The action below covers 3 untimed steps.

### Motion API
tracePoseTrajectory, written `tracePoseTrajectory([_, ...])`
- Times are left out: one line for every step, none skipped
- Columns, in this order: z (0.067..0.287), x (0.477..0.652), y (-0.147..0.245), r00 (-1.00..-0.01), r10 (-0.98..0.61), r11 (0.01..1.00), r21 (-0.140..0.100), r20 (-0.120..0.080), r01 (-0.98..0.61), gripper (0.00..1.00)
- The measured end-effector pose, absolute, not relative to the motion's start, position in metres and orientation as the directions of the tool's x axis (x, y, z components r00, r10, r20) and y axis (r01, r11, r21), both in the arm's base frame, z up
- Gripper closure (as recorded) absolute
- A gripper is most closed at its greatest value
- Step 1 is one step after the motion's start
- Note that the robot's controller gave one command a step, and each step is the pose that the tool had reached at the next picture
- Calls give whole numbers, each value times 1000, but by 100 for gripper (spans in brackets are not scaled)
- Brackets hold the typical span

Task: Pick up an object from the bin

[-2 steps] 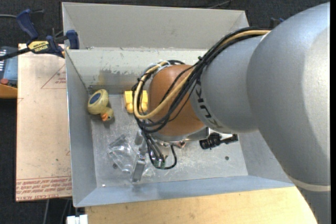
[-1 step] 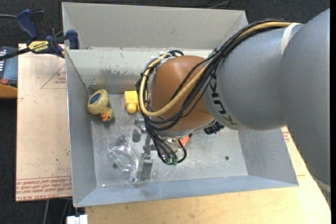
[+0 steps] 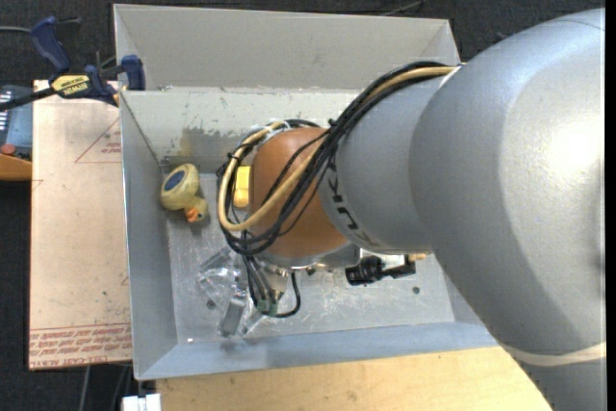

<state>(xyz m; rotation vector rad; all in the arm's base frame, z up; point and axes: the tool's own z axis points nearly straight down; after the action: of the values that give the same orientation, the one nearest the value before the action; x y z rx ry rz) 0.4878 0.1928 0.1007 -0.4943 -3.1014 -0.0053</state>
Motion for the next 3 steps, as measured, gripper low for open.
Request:
tracePoseTrajectory([76,512,182,-997,70,997,11,-18,70,0])
tracePoseTrajectory([78,500,185,-924,382,924,16,-22,382,100])
tracePoseTrajectory([78,500,185,-923,383,924,16,-21,383,100])
